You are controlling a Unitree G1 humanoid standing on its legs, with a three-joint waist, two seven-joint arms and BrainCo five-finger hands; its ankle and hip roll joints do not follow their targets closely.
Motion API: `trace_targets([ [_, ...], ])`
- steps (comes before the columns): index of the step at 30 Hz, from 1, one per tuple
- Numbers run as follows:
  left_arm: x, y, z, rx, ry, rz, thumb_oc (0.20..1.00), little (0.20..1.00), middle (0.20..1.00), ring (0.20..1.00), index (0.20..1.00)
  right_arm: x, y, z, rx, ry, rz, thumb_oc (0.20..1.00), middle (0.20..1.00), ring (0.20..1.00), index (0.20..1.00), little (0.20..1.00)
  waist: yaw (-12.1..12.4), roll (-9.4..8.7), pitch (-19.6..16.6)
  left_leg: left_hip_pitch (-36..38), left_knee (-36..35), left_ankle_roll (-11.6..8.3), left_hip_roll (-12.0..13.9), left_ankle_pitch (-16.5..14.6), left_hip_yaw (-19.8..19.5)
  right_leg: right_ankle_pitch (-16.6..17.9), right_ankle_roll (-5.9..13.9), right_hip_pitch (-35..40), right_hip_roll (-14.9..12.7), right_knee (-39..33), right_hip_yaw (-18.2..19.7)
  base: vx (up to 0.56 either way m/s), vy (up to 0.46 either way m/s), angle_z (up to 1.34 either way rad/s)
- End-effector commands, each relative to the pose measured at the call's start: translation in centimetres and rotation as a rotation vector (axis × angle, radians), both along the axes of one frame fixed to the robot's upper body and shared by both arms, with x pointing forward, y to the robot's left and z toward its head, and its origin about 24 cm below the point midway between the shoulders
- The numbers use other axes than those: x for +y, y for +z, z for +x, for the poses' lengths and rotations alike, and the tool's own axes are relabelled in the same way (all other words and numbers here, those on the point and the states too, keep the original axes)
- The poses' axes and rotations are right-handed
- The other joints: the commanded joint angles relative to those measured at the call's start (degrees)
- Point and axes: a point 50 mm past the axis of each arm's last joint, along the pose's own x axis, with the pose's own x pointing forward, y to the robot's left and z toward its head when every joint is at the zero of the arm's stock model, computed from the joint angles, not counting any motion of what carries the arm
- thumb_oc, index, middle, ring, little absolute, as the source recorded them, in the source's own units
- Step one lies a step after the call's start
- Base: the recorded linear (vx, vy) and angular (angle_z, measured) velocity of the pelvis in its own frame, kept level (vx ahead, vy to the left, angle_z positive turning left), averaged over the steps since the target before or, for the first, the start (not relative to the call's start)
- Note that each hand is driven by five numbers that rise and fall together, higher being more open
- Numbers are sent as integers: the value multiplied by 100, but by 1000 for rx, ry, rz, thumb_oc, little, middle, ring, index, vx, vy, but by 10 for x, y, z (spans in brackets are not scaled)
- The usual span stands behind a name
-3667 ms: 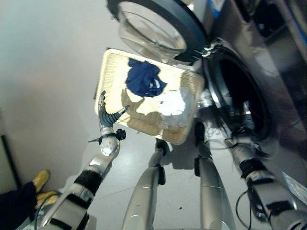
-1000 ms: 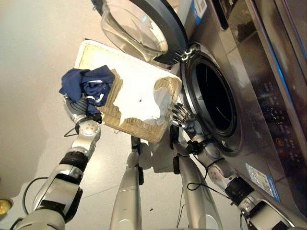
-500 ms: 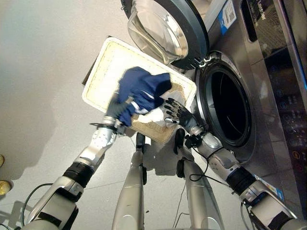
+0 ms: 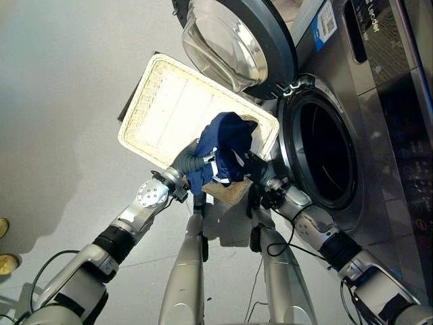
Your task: Put the clothes into the washing machine.
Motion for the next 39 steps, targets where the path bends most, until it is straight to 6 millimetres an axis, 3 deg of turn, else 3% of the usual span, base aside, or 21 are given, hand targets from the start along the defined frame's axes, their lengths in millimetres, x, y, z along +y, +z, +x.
trace_targets([
  [1, -25, 19, -9, -92, -86, -56, 200, 200, 200, 200, 200, 18, 13, -10, -4, 147, 135, 1000, 1000, 1000, 1000, 1000, -170, 232, -72, 41, -122, 315, -454, -105, 616, -215, 408, 252, 212, -62, 72, 0, 0, 0],
  [6, -20, 13, -4, -103, 34, -11, 200, 200, 200, 200, 200, 26, 11, -17, 45, 236, 221, 1000, 1000, 1000, 1000, 1000, -175, 208, -72, 46, -172, 321, -450, -80, 636, -180, 427, 254, 212, -112, 65, 1, -1, -1],
  [7, -12, 8, 1, -114, 152, 13, 200, 200, 200, 200, 200, 31, 11, -23, 61, 306, 247, 1000, 1000, 1000, 1000, 1000, -167, 188, -72, 76, -203, 317, -440, -71, 636, -190, 443, 283, 199, -124, 37, 13, -13, -4],
  [11, 5, 2, 7, -112, 325, 13, 200, 200, 200, 200, 200, 35, 12, -29, 70, 412, 278, 1000, 1000, 1000, 1000, 1000, -116, 153, -72, 73, -204, 308, -434, -60, 632, -171, 462, 306, 166, -167, -43, 6, -14, -1],
  [16, 14, -4, 10, -108, 400, 43, 200, 200, 200, 200, 200, 41, 17, -35, 106, 511, 360, 1000, 1000, 1000, 1000, 1000, -59, 113, -72, 46, -180, 294, -448, -59, 602, -156, 474, 315, 131, -200, -131, 2, -44, 0],
  [23, 6, -3, 7, -125, 319, 71, 200, 200, 200, 200, 200, 46, 18, -39, 182, 537, 494, 1000, 1000, 1000, 1000, 1000, -59, 123, -72, 24, -181, 296, -459, -53, 593, -123, 477, 290, 122, -228, -121, 0, -5, 0],
  [35, -21, 5, -8, -183, 104, 86, 200, 200, 200, 200, 200, 37, 12, -34, 181, 349, 492, 1000, 1000, 1000, 1000, 1000, -123, 147, -72, -5, -254, 318, -483, -36, 569, -43, 485, 225, 157, -313, -24, 0, 0, 0],
  [39, -16, 14, -16, -301, 253, -72, 200, 200, 200, 200, 200, 19, 7, -21, 162, 38, 495, 1000, 1000, 1000, 1000, 1000, -148, 128, -72, -47, -278, 336, -508, -12, 537, 19, 472, 165, 209, -357, 76, 0, 0, 0],
])
